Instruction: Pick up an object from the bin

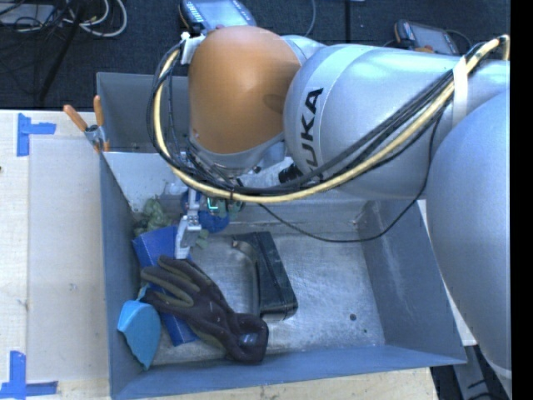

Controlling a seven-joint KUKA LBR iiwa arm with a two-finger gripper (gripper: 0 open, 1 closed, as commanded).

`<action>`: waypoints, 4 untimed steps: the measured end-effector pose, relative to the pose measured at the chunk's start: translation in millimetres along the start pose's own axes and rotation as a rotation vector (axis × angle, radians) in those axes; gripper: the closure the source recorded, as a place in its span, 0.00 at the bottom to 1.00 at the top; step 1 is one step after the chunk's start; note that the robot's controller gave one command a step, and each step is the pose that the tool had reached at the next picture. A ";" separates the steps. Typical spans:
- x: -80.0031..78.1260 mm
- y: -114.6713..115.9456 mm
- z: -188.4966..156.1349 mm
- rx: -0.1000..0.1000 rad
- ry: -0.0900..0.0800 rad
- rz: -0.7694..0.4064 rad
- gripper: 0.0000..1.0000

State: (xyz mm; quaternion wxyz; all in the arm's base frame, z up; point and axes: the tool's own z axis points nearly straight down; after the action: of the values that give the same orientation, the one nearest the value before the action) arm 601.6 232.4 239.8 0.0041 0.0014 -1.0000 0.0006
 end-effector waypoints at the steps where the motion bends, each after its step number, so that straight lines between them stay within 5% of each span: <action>1: -1.8 -1.2 -4.8 -0.001 -0.008 0.004 0.00; 3: 18.3 9.8 85.1 0.001 -0.002 0.088 0.00; 4: 5.0 4.4 89.8 -0.003 -0.008 0.339 0.00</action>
Offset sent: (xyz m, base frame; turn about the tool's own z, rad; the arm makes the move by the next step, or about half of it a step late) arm -0.0099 0.0055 -0.1698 0.0308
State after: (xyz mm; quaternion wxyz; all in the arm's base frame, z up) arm 595.9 236.7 150.1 -0.0001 -0.1671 -0.9859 -0.0001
